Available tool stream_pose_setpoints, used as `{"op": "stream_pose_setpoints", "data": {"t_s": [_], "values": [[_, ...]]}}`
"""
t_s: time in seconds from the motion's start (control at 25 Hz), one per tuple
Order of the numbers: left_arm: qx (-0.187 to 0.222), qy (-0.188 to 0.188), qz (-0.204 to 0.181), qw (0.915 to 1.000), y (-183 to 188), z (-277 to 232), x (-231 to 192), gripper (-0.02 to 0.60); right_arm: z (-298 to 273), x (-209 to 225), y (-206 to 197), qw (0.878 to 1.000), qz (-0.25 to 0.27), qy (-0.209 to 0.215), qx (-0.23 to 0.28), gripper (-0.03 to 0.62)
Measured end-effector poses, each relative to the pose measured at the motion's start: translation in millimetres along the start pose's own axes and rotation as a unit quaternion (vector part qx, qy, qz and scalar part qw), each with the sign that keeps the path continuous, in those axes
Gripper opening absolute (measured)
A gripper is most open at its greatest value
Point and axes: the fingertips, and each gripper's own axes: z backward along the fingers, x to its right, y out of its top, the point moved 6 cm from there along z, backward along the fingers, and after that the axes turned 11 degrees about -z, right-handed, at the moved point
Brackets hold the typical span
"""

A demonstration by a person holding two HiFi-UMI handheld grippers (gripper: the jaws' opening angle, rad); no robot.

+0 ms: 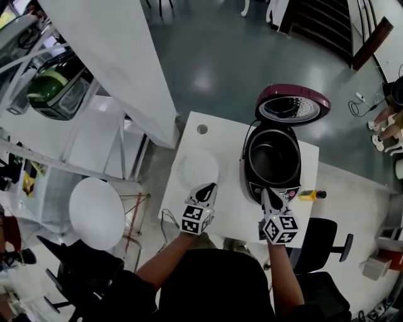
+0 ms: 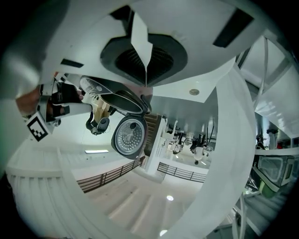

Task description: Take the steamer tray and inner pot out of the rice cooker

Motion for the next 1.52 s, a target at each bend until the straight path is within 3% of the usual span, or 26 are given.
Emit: {"op": "stream_pose_setpoints", "data": {"t_s": [0.52, 0.76, 1.0, 1.52], "values": [[0.026, 0.07, -0.01, 0.9971, 54.1, -32.9, 97.9, 0.012, 62.9, 107.4, 33.6, 0.999, 0.034, 0.037, 0.016, 0.005], [0.021, 0.102, -0.026, 0.9942, 72.4, -44.9, 119.6, 0.012, 66.7, 145.5, 52.1, 0.998, 0.05, 0.037, 0.004, 0.006], [0.008, 0.106, -0.036, 0.9937, 90.7, -63.6, 117.4, 0.012, 47.8, 161.8, 71.4, 0.998, 0.032, 0.05, -0.001, 0.006], [-0.03, 0.062, -0.02, 0.9974, 99.7, -130.6, 78.6, 0.014, -12.0, 188.2, 79.0, 0.998, 0.033, 0.005, -0.062, 0.011]]}}
